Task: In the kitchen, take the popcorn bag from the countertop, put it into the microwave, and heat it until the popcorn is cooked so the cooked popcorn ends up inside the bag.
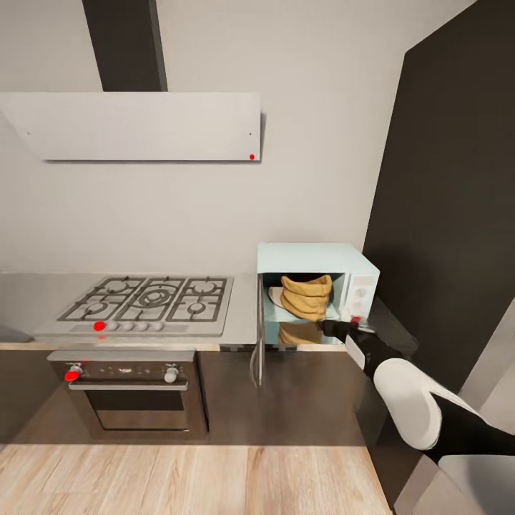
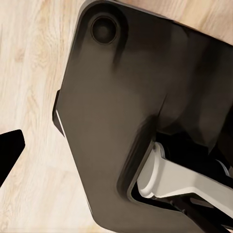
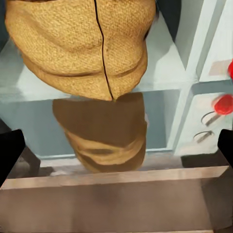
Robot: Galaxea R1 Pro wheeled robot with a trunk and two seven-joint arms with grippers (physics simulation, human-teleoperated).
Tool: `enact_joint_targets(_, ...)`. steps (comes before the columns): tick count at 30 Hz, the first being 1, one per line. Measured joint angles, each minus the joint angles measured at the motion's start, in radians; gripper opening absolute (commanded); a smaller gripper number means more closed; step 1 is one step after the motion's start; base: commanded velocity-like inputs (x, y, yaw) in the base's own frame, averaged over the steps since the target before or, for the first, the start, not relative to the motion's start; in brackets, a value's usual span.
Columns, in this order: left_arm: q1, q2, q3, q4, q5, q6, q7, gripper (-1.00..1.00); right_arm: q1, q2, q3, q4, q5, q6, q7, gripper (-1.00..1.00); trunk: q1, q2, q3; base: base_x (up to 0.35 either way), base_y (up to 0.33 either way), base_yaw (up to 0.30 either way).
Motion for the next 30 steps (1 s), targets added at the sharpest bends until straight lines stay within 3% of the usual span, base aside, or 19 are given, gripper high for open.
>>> enact_joint_targets(2,0.000,0.000,0.000,0.000,0.000,0.000,-0.001,1.00,0.004,0.001,0.001,0.030,0.001,-0.053,0.000,1.00,0.000,0.000,0.000,0.000,0.000,0.000)
enact_joint_targets(9,0.000,0.001,0.004,0.000,0.003,0.000,-0.001,1.00,0.006,0.003,0.002,0.043,0.002,-0.091,0.000,1.00,0.000,0.000,0.000,0.000,0.000,0.000)
enact_joint_targets(15,0.000,0.000,0.002,0.000,-0.003,0.001,-0.001,1.00,0.006,0.012,0.000,0.083,-0.003,-0.177,-0.007,1.00,-0.001,0.000,0.000,0.200,0.000,0.000)
enact_joint_targets(30,0.000,0.001,0.001,0.000,-0.003,0.000,-0.001,1.00,0.006,0.013,0.000,0.099,0.003,-0.192,-0.006,1.00,-0.001,0.000,0.000,0.319,0.000,0.000)
